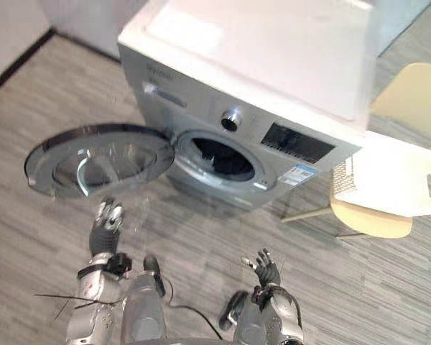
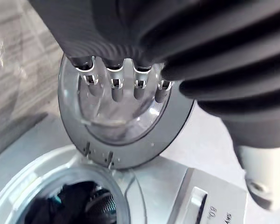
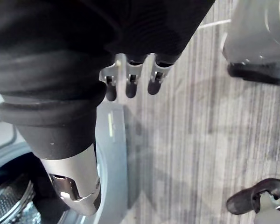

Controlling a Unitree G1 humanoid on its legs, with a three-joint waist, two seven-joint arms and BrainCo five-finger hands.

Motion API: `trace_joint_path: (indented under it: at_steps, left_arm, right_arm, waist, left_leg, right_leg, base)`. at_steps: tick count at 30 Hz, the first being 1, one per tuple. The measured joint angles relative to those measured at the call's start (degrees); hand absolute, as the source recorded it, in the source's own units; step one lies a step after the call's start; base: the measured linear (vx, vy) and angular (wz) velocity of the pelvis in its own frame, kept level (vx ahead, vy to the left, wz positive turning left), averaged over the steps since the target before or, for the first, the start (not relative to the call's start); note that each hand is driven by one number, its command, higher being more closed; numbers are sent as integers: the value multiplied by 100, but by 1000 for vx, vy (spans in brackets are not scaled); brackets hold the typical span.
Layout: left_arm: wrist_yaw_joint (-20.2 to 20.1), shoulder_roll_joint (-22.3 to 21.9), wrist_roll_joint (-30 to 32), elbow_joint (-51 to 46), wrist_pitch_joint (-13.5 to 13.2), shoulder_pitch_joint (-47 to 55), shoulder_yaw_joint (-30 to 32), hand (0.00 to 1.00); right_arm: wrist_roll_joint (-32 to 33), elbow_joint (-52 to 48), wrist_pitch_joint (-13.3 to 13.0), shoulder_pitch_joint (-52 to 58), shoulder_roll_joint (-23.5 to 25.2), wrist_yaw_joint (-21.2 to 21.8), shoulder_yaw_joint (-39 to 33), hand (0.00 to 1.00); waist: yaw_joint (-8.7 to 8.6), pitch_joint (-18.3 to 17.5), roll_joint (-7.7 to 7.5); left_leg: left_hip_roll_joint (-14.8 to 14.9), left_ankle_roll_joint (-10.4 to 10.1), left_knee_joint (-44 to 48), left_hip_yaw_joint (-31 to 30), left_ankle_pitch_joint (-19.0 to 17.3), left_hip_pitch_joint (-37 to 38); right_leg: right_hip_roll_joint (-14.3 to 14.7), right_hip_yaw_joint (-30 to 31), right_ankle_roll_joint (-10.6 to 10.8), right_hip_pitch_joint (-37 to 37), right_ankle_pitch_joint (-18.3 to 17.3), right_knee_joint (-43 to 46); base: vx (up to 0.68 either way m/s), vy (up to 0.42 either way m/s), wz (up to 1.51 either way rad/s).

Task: Pick up the laundry basket with both hands and put the clothes into the washing machine.

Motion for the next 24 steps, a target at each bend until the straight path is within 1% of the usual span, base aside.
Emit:
trace_joint_path:
  at_steps: [1, 2, 3, 4, 5, 6, 7, 8, 9, 10, 11, 12, 13, 14, 15, 16, 18, 19, 20, 21, 22, 23, 24]
  left_arm:
    - [21, -7, 75, 82, 31, -3, 131, 0]
    - [103, 2, 158, 241, 107, -4, 303, 0]
    - [190, -23, 250, 283, 195, 17, 475, 0]
    - [239, -79, 369, 284, 218, 64, 541, 0]
    - [278, -184, 621, 307, 242, 148, 625, 0]
    - [321, -236, 838, 369, 284, 165, 686, 0]
    - [375, -403, 1021, 387, 378, 177, 700, 0]
    - [385, -476, 1116, 390, 429, 174, 726, 0]
    - [402, -482, 1273, 399, 507, 177, 743, 0]
    - [413, -484, 1327, 402, 564, 173, 794, 0]
    - [426, -485, 1335, 404, 593, 174, 810, 0]
    - [485, -486, 1390, 403, 653, 168, 856, 0]
    - [490, -486, 1432, 403, 682, 165, 894, 0]
    - [493, -488, 1475, 396, 731, 153, 972, 0]
    - [504, -489, 1483, 389, 776, 152, 1054, 0]
    - [519, -494, 1494, 383, 837, 176, 1199, 0]
    - [530, -506, 1493, 263, 863, 187, 1360, 0]
    - [558, -522, 1493, -59, 860, 193, 1589, 0]
    - [583, -522, 1493, -149, 862, 199, 1703, 0]
    - [629, -530, 1492, -252, 863, 196, 1904, 0]
    - [646, -532, 1493, -308, 866, 169, 2014, 0]
    - [699, -512, 1495, -359, 925, 28, 2201, 0]
    - [800, -493, 1523, -373, 1055, -165, 2392, 0]
  right_arm:
    - [-59, 113, 5, -13, 7, -3, -15, 0]
    - [-163, 455, 25, -22, 5, 5, -75, 0]
    - [-238, 782, 76, -78, -42, 3, -118, 0]
    - [-312, 926, 108, -97, -72, -8, -129, 0]
    - [-444, 1252, 170, -144, -151, -57, -187, 0]
    - [-584, 1497, 220, -211, -244, -125, -286, 0]
    - [-667, 1771, 283, -245, -373, -193, -472, 0]
    - [-748, 1868, 331, -238, -418, -242, -563, 0]
    - [-851, 2020, 416, -210, -470, -297, -716, 0]
    - [-908, 2098, 444, -136, -493, -360, -920, 0]
    - [-965, 2132, 465, -99, -506, -374, -1053, 0]
    - [-1086, 2204, 530, -25, -537, -383, -1408, 0]
    - [-1130, 2239, 551, 0, -547, -384, -1557, 0]
    - [-1207, 2233, 580, 76, -558, -390, -1754, 0]
    - [-1260, 2235, 620, 210, -569, -392, -1904, 0]
    - [-1272, 2248, 656, 369, -637, -396, -2074, 0]
    - [-1276, 2243, 661, 597, -707, -387, -2233, 0]
    - [-1294, 2247, 672, 791, -697, -355, -2388, 0]
    - [-1324, 2253, 689, 830, -674, -345, -2465, 0]
    - [-1358, 2285, 730, 886, -583, -335, -2500, 0]
    - [-1393, 2294, 748, 955, -532, -319, -2497, 0]
    - [-1458, 2300, 777, 979, -423, -222, -2496, 0]
    - [-1456, 2306, 777, 998, -348, -211, -2549, 0]
  waist:
    - [0, -30, -47]
    - [-24, -136, -86]
    - [51, -244, -81]
    - [62, -312, -28]
    - [58, -446, 66]
    - [43, -490, 212]
    - [33, -531, 416]
    - [28, -548, 474]
    - [31, -546, 507]
    - [21, -551, 528]
    - [18, -571, 548]
    - [-38, -589, 562]
    - [-99, -599, 550]
    - [-121, -619, 537]
    - [-116, -607, 510]
    - [-125, -671, 583]
    - [-132, -762, 663]
    - [-151, -842, 744]
    - [-182, -916, 766]
    - [-292, -1034, 694]
    - [-365, -1094, 667]
    - [-466, -1113, 655]
    - [-453, -1114, 661]
  left_leg:
    - [7, -21, 14, 180, 35, 113]
    - [-69, 17, 150, 299, 10, 210]
    - [-107, 21, 221, 421, 7, 289]
    - [-100, 25, 216, 459, 10, 302]
    - [-105, 24, 195, 508, 10, 305]
    - [-77, 22, 184, 544, 11, 306]
    - [2, 1, 114, 552, 91, 335]
    - [-11, -12, 56, 555, 160, 380]
    - [-28, -41, -93, 549, 347, 535]
    - [-29, -163, -274, 589, 519, 710]
    - [-22, -152, -347, 621, 585, 762]
    - [6, -133, -354, 777, 853, 787]
    - [1, -115, -370, 798, 1006, 782]
    - [-33, -122, -426, 782, 1220, 783]
    - [50, -11, -114, 777, 1098, 771]
    - [106, 130, 342, 646, 904, 778]
    - [78, 123, 723, 354, 743, 860]
    - [-45, 40, 658, 62, 651, 921]
    - [-152, 26, 516, 14, 637, 938]
    - [-348, -5, 200, -76, 658, 1000]
    - [-452, -13, -35, -119, 662, 1040]
    - [-587, -14, -427, -174, 661, 1144]
    - [-668, -16, -735, -177, 662, 1266]
  right_leg:
    - [-54, 24, 34, 45, -239, 323]
    - [-22, -1, 111, 269, -487, 366]
    - [47, 8, 126, 457, -512, -146]
    - [116, 7, 114, 548, -505, -410]
    - [225, 25, 118, 739, -508, -998]
    - [335, 69, 160, 852, -446, -1344]
    - [477, 118, 101, 978, -245, -1630]
    - [528, 125, 93, 1046, -160, -1770]
    - [593, 140, 46, 1212, -40, -1995]
    - [608, 133, 16, 1333, 0, -2098]
    - [622, 119, 15, 1347, -1, -2093]
    - [615, 45, -38, 1390, -11, -2074]
    - [581, 3, -67, 1388, -13, -2049]
    - [519, -15, -106, 1379, -12, -2026]
    - [464, 20, -152, 1366, -7, -2002]
    - [398, 67, -159, 1416, -4, -1991]
    - [304, 118, -119, 1494, 20, -2000]
    - [252, 159, -28, 1503, 72, -2030]
    - [222, 145, 16, 1509, 99, -2087]
    - [186, 71, 38, 1510, 139, -2208]
    - [164, 0, 53, 1513, 187, -2278]
    - [149, -150, 76, 1575, 287, -2347]
    - [141, -222, 132, 1621, 359, -2395]
  base:
    - [77, -63, -48]
    - [75, -57, -55]
    - [56, -29, -54]
    - [13, -40, -57]
    - [-14, -57, -39]
    - [-29, -63, -34]
    - [-48, -36, -22]
    - [-57, -39, -19]
    - [-67, -71, -13]
    - [-76, -74, -9]
    - [-117, -94, 6]
    - [-111, -79, 11]
    - [-107, -89, 16]
    - [-79, -41, -4]
    - [-98, 21, -16]
    - [-85, 68, -24]
    - [-37, 141, -15]
    - [-19, 200, -6]
    - [2, 230, 13]
    - [26, 124, 31]
    - [36, 136, 52]
    - [5, 137, 54]
    - [-18, 140, 48]
